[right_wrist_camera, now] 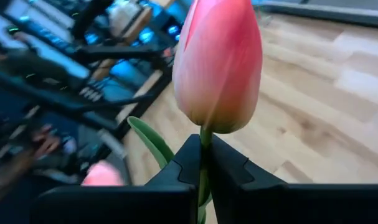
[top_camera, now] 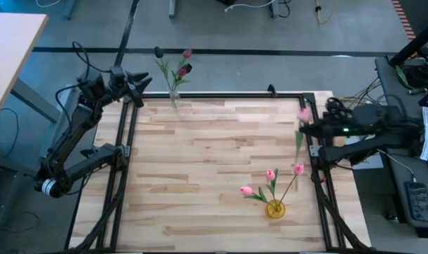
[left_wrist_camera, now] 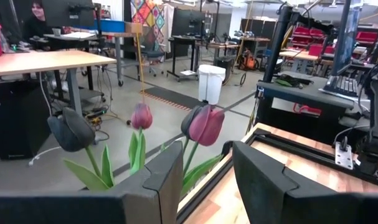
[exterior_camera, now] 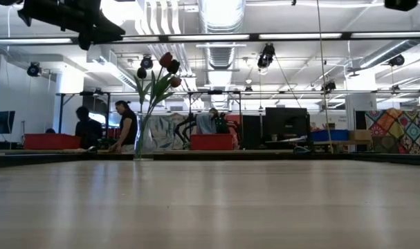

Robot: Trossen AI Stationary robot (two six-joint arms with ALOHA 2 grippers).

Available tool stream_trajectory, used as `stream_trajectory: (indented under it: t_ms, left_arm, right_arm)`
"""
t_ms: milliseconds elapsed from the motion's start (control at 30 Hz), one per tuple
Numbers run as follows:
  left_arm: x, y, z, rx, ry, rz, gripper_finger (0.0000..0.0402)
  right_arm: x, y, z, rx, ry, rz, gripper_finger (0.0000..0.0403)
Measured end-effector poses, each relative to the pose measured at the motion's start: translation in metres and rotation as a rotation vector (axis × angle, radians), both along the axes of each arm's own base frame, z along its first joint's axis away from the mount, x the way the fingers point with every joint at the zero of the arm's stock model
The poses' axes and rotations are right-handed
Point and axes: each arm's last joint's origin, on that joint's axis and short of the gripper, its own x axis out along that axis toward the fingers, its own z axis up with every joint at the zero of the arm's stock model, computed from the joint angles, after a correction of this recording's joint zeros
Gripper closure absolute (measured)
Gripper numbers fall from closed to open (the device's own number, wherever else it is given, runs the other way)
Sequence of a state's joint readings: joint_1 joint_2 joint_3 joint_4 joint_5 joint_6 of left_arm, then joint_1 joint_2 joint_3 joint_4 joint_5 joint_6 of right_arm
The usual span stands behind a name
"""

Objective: Sort flowers into vase by color
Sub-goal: Put the yellow-pink flower into the yellow flower vase

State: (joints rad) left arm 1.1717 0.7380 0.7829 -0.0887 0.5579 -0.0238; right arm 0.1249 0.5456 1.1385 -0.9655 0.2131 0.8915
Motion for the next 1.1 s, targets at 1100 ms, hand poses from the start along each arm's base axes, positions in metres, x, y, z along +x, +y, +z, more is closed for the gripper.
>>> stream_trajectory:
  t_ms: [1100]
  left_arm:
    - [0.001, -0.002, 0.007, 0.008, -0.014, -0.008, 0.0277]
  right_arm:
    - [0.002, 0.012, 0.025, -0.068, -0.21, 0.317, 0.0391]
